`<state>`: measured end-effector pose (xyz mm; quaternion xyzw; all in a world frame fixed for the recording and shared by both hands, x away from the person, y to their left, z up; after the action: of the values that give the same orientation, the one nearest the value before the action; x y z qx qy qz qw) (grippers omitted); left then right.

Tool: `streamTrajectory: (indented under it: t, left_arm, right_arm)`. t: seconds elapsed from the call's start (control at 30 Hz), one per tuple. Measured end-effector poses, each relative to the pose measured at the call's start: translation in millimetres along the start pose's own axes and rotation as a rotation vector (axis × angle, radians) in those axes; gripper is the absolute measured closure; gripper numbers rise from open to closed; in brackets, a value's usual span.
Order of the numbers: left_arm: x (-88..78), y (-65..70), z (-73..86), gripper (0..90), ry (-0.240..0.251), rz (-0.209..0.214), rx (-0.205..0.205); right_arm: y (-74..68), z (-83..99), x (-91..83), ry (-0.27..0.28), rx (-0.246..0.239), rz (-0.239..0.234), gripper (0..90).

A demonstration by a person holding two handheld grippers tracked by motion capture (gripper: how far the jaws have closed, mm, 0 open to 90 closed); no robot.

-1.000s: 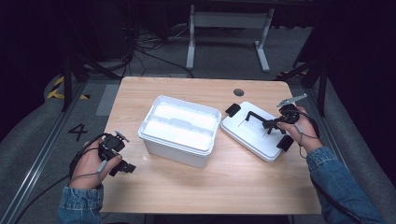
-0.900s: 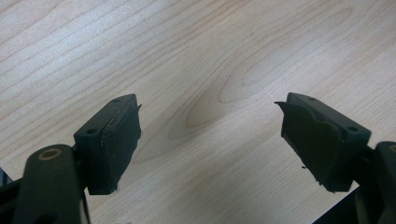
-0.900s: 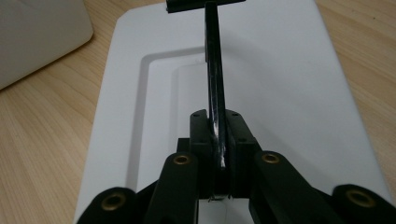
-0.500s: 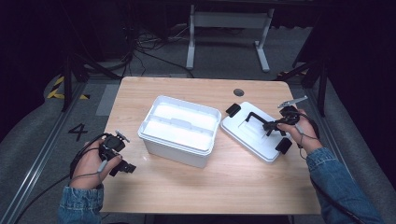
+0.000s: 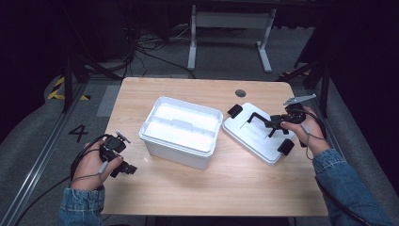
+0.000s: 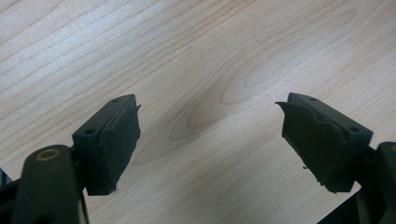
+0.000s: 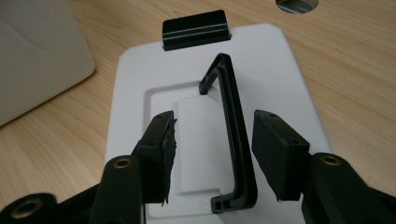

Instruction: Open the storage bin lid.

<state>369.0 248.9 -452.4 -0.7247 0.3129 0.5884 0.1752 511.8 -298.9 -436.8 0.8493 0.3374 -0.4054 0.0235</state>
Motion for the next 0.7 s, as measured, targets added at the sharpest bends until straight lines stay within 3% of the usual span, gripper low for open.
streamTrajectory:
  t: [0.1,0.13,0.33,0.43,0.7]
  left_arm:
    - [-0.9,0.9,1.3,19.9,0.002,-0.002,0.004]
    - [-1.7,2.4,3.5,19.9,0.005,-0.004,0.000]
    - [-4.0,7.1,12.3,19.8,0.001,-0.008,-0.002]
    - [-9.4,11.5,17.9,19.4,0.028,-0.014,0.009]
    - [-12.3,15.7,24.4,19.1,0.050,-0.012,0.019]
  right_arm:
    - [-7.2,-3.1,-5.4,0.010,-0.019,-0.001,49.7]
    - [-16.4,-6.4,-11.8,0.025,-0.044,-0.012,49.4]
    - [-39.7,-12.8,-27.8,0.039,-0.099,-0.044,48.9]
    - [-53.2,-14.7,-35.7,0.044,-0.125,-0.063,48.6]
    - [-84.3,-2.8,-44.7,0.035,-0.153,-0.113,48.6]
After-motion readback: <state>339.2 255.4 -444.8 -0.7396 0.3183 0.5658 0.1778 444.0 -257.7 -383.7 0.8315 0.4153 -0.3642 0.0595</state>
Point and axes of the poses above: each handheld gripper's, and its own axes: x roughly forward along the jaws, z roughly out of its underside, y roughly to its right, the point moved 5 cm from there along x, roughly forward along the jaws, and after that the axes turned 7 degrees about x, right-handed, at the moved point
